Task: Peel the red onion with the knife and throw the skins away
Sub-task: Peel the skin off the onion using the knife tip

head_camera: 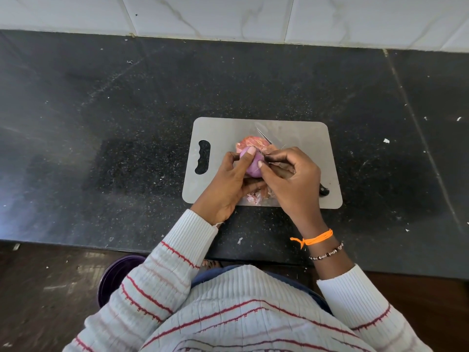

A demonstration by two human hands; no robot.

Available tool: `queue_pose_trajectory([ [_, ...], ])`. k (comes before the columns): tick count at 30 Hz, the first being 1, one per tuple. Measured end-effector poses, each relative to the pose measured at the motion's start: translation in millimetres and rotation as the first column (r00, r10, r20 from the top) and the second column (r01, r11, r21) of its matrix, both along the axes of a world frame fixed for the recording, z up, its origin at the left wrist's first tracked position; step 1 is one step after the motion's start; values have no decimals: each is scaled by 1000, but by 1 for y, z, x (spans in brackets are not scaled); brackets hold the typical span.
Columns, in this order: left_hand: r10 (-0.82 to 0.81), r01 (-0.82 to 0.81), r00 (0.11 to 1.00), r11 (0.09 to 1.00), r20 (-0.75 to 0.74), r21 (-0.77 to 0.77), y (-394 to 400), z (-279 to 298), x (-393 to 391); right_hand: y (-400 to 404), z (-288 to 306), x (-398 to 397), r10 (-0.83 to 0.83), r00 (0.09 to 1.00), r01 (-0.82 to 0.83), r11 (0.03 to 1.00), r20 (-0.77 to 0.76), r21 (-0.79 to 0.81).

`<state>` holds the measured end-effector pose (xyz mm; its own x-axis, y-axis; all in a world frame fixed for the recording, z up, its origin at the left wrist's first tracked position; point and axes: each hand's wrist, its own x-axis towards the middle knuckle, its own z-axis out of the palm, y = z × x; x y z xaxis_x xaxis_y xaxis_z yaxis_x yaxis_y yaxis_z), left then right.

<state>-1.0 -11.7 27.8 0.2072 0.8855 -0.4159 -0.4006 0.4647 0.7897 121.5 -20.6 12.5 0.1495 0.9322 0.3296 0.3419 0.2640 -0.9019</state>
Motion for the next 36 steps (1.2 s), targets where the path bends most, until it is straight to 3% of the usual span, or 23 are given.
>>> queue_pose_trajectory([
  [13,29,-29,1000,998,4,52,-3,-2,3,0,-3,-4,-46,992,36,996,-119,-87],
  [20,31,-31,999,998,15,54,0,-2,2,-2,1,2,-1,973,-31,990,-231,-135],
  [24,39,-39,999,999,19,38,0,-1,3,-2,-1,3,58,984,-76,992,-167,-104],
  [29,73,-74,997,997,24,20,0,-1,3,-1,-4,0,10,1000,-9,998,-15,59],
  [36,55,-54,998,998,24,-6,-3,-4,5,3,-6,-1,-30,980,12,996,197,91],
])
